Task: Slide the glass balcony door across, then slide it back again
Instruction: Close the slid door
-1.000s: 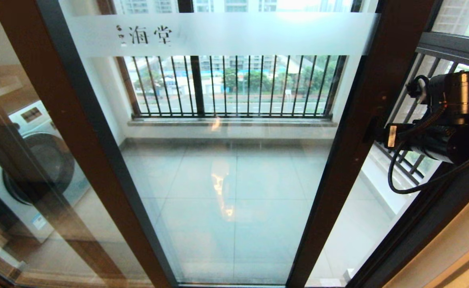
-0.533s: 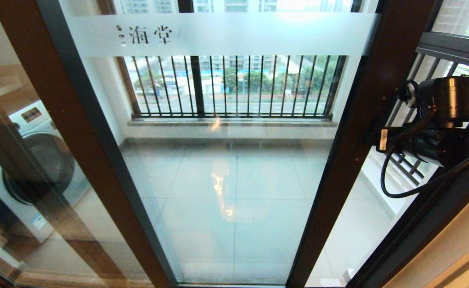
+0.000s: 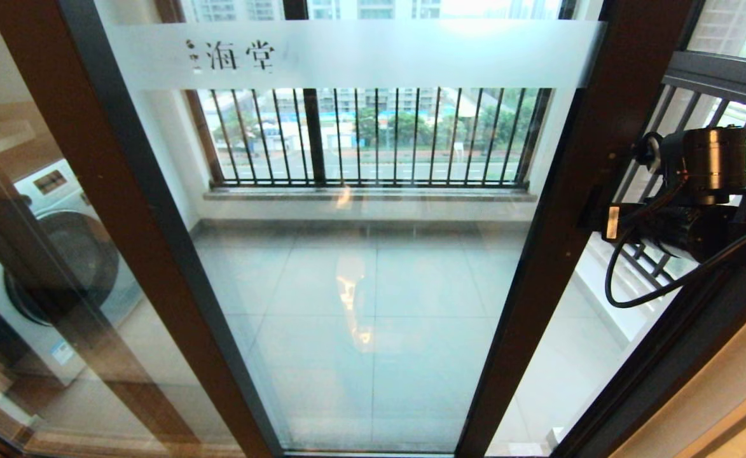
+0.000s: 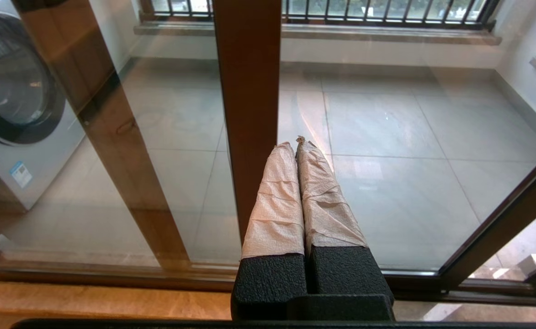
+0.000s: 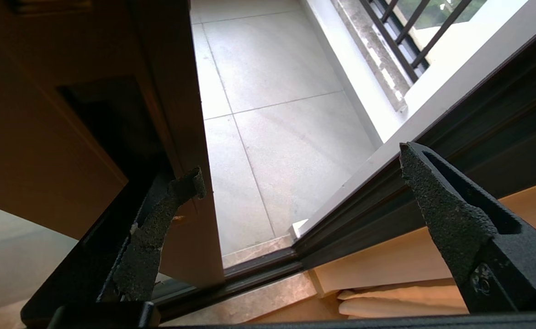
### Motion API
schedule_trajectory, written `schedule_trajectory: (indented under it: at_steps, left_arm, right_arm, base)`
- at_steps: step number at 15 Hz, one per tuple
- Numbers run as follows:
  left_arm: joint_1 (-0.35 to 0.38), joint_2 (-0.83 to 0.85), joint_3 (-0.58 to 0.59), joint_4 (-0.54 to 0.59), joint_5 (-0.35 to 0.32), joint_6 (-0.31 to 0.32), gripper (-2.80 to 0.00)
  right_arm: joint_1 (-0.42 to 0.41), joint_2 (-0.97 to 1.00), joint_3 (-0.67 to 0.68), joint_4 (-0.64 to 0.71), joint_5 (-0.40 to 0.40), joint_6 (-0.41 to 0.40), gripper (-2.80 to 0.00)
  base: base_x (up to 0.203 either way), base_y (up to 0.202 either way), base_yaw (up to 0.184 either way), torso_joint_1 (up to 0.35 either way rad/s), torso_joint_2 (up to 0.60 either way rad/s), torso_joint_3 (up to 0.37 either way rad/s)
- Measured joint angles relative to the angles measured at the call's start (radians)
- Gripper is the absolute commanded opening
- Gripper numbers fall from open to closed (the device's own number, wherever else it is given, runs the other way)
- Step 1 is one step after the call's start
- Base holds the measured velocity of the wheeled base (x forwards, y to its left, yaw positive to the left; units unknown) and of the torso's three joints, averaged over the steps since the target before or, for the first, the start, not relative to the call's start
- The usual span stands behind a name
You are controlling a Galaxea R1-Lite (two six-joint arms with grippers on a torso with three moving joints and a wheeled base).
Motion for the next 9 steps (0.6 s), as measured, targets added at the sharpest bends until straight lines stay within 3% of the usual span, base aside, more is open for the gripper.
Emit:
schedule_trajectory:
  at_steps: [9]
  left_arm:
    - [0.000, 0.000, 0.000, 0.000, 0.001, 0.000, -2.80]
  right_arm:
    - [-0.065, 0.009, -0.012, 0.000, 0.008, -0.016, 0.00]
  base:
    - [0.000, 0.000, 0.000, 0.000, 0.00, 0.000]
